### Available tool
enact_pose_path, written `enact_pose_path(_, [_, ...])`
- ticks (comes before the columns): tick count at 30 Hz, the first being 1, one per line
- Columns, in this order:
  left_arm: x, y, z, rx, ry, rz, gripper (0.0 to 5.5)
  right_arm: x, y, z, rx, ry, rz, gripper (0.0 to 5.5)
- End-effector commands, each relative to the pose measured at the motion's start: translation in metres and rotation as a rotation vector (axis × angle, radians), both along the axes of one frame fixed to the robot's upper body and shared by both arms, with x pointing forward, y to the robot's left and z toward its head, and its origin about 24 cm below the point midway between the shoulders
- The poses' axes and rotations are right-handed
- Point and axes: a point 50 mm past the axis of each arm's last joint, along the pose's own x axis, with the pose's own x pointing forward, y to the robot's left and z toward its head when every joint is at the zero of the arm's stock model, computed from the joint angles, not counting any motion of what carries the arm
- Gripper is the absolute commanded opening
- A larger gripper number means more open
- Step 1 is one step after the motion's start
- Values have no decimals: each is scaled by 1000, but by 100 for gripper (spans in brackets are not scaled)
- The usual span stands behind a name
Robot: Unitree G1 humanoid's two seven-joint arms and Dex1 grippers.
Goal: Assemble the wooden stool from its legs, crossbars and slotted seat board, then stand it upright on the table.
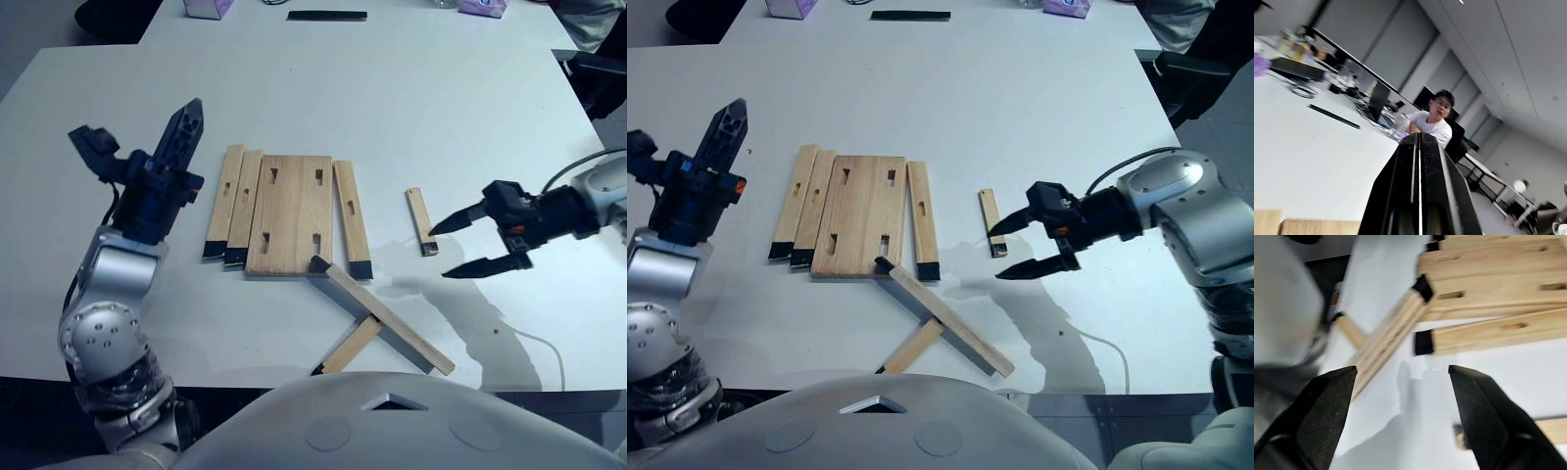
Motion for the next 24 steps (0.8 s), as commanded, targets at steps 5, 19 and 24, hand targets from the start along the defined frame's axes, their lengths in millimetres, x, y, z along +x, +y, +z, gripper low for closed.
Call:
enact_pose_path(5, [-53, 2, -4, -8, 113, 171, 2, -47, 3, -14, -95, 134, 3, 345])
enact_pose_path(19, [-34, 4, 0, 36, 123, 105, 2, -108, 23, -69, -187, 41, -357, 345])
enact_pose_path(24, [-33, 7, 1, 40, 110, 119, 2, -108, 21, -75, -236, 12, -385, 345])
